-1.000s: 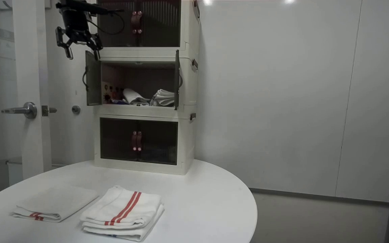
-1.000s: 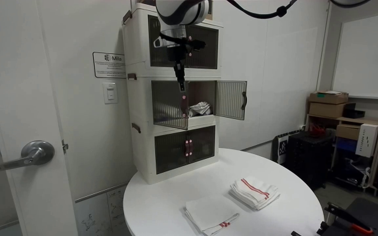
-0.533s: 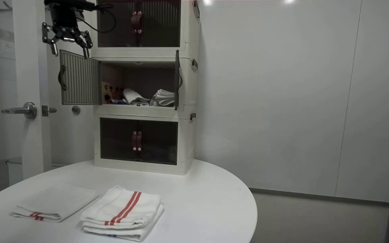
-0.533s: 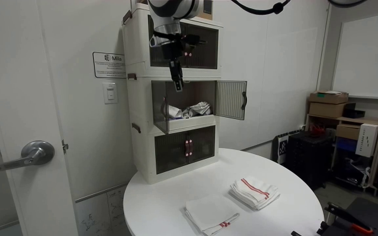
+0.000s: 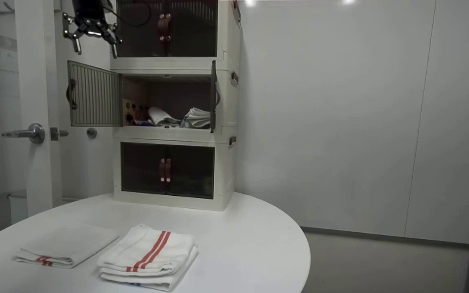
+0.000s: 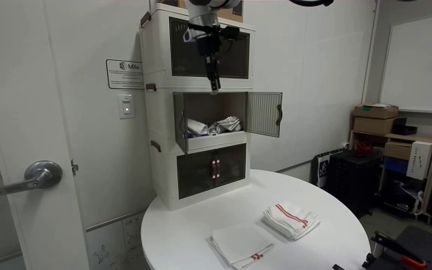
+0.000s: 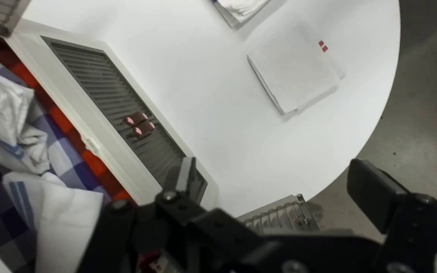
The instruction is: Open the cabinet's left door fully
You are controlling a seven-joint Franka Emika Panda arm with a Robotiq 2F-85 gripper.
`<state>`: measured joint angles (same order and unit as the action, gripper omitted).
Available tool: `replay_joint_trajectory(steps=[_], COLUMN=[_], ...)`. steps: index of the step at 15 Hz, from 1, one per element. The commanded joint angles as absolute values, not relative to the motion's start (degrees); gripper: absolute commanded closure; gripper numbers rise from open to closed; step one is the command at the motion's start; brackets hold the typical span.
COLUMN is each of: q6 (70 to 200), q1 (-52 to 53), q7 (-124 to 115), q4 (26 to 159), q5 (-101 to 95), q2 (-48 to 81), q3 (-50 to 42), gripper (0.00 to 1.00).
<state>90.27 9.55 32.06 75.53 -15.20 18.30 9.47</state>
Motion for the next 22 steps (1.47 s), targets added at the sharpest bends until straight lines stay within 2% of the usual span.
replay_joint_trajectory(steps=[1,7,13,18,21,22], q6=[93.16,93.68,98.75,105.32,105.50,103.76], q1=[3.89,-5.26,-7.58,-9.01,-9.61,-8.06], q7=[36.46,35.38,33.61,35.79,40.02,36.38], q4=[84.84,99.97,117.72,131.11,133.28,130.65], q5=[-13.37,2.50,12.48,-1.21,-9.61,-6.63], q2=[9.50,-3.38,-17.71,-28.43,-31.44,-28.22], q3=[7.01,-0.29,-8.10,-10.98,-14.05,-13.55], gripper=[0.00,0.00,0.00,0.00,0.00,0.00])
